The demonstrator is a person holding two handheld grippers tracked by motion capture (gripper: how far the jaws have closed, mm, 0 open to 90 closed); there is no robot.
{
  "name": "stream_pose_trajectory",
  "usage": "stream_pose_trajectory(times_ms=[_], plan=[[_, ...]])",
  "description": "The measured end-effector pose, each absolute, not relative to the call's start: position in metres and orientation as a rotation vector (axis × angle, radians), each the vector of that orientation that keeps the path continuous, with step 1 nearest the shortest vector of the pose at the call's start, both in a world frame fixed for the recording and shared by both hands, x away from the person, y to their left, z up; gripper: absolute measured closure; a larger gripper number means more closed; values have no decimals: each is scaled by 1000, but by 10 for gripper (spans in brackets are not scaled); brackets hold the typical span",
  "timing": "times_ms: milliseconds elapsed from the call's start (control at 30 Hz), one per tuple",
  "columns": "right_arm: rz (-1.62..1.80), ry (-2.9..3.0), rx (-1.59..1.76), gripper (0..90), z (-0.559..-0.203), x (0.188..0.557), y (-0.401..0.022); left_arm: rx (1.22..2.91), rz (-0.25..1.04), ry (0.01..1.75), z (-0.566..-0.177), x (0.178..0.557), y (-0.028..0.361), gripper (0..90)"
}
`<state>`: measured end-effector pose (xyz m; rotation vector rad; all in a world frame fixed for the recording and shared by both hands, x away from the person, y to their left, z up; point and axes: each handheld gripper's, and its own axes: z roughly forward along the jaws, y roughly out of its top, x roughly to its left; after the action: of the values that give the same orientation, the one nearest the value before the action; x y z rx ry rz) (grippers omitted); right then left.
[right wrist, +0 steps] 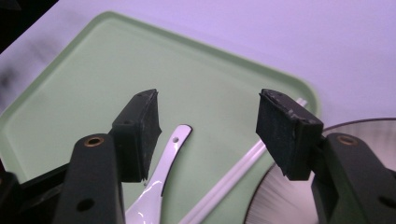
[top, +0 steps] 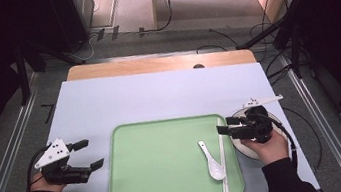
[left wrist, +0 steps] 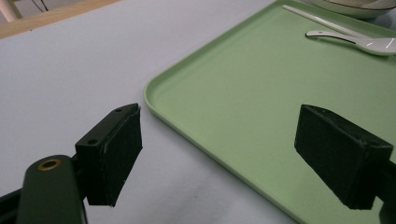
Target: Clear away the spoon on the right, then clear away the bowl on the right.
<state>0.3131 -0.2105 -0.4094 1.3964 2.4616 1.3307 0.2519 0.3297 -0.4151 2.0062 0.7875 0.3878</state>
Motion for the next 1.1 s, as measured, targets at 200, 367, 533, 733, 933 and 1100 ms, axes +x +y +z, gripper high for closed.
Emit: stream_pose_trajectory(times_ms=[200,367,533,733,933,1100], plan=[[1357,2417,1411,407,-405,315,-231,2012,383,789,-416,253,330,151],[1350,2383,1438,395,-405,317,-250,2010,383,787,-416,253,330,151],[1345,2342,1464,384,-405,317,-265,2010,384,785,-416,253,330,151],[1331,2288,1495,385,-403,317,-283,2002,386,792,-416,252,330,150],[1342,2248,1544,387,-404,318,-300,2005,392,791,-415,252,331,150],[1326,2215,1575,386,-408,316,-313,2009,391,790,-415,251,330,150]])
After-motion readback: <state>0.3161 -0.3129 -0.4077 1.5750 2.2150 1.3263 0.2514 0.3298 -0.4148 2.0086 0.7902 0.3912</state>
